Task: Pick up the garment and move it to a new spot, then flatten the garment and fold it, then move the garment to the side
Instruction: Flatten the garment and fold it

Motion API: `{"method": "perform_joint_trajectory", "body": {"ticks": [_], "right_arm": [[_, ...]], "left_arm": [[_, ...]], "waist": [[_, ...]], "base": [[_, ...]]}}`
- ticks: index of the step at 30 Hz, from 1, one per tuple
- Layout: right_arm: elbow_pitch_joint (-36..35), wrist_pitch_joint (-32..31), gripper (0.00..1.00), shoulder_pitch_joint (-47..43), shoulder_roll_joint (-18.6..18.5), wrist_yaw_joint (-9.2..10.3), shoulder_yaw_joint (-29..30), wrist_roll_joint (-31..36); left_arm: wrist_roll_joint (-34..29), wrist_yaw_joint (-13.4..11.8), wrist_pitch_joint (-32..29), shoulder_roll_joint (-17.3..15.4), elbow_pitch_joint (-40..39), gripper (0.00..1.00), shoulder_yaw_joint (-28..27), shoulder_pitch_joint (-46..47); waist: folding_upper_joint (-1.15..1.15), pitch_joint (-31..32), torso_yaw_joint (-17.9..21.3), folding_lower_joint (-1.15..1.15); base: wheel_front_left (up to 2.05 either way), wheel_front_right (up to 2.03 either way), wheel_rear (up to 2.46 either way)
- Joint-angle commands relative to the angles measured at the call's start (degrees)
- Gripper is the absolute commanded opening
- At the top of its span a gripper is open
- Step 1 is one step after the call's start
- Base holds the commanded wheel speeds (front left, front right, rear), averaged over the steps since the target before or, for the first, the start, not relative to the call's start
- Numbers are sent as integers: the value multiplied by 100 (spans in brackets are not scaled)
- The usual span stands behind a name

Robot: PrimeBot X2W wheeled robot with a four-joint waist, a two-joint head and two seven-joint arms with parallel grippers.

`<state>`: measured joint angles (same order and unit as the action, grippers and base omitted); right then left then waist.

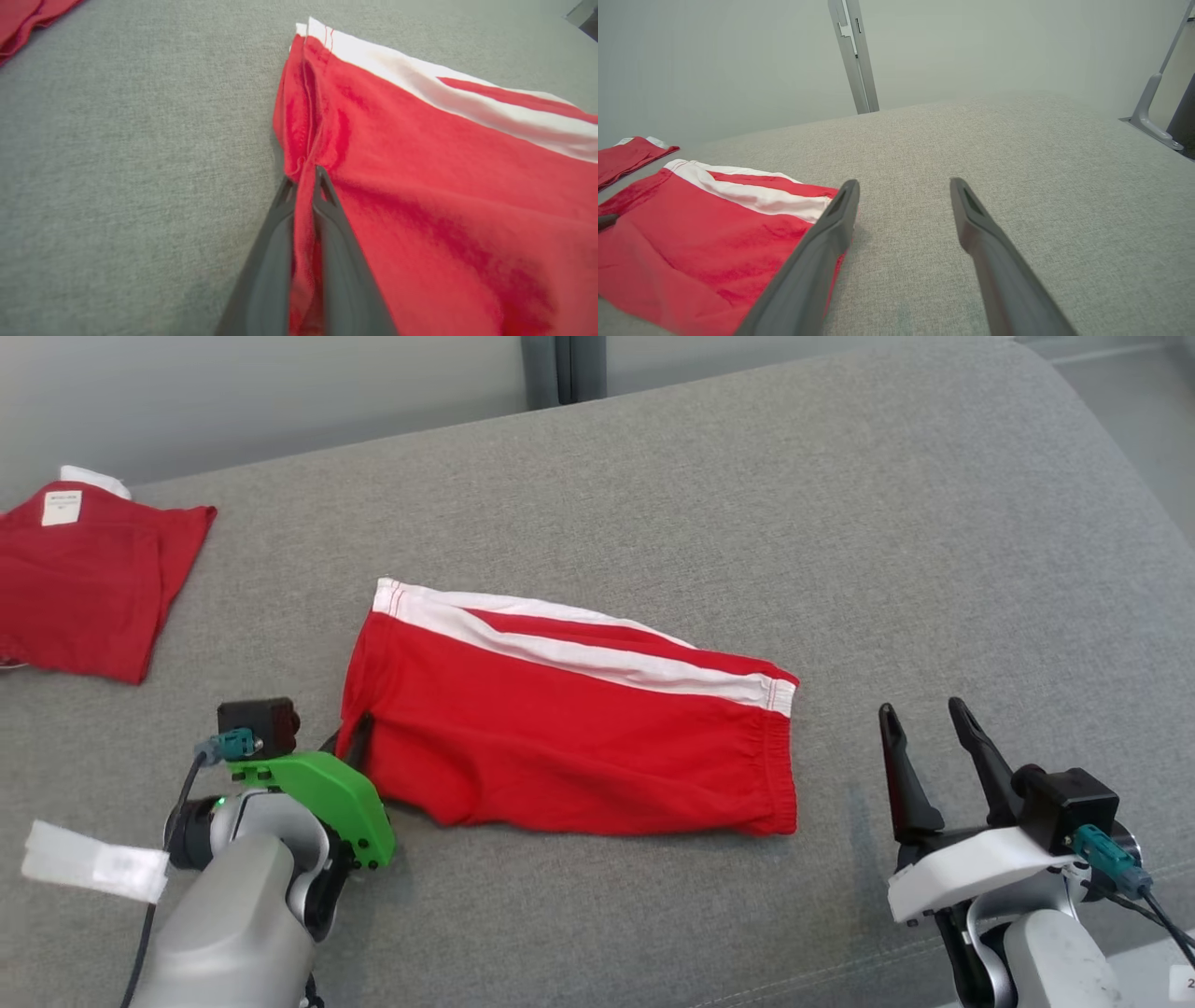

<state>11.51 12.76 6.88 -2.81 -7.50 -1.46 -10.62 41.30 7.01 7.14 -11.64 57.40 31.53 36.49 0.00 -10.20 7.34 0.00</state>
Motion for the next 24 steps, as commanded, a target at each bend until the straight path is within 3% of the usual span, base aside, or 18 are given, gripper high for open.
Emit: {"method": "perform_joint_trajectory", "body": {"ticks": [1,11,22,23,24], "right_arm": [[-45,-40,100,-89,-17,2,53,38],[-342,-360,100,-351,-17,2,331,258],[-414,-558,100,-401,-17,2,276,271],[-410,-573,100,-400,-17,2,270,276],[-402,-593,100,-394,-17,2,269,278]], "left_arm": [[103,-62,120,8,-62,0,-81,-180],[296,-447,409,173,-932,0,-124,-1230],[377,-812,306,227,-1675,0,-90,-1827],[348,-846,353,212,-1720,13,-95,-1834],[303,-885,396,198,-1752,44,-101,-1835]], "waist": [[0,149,-170,0],[0,468,-725,0],[0,597,-948,0],[0,604,-956,0],[0,609,-962,0]], "base": [[0,0,0],[0,0,0],[0,0,0],[0,0,0],[0,0,0]]}}
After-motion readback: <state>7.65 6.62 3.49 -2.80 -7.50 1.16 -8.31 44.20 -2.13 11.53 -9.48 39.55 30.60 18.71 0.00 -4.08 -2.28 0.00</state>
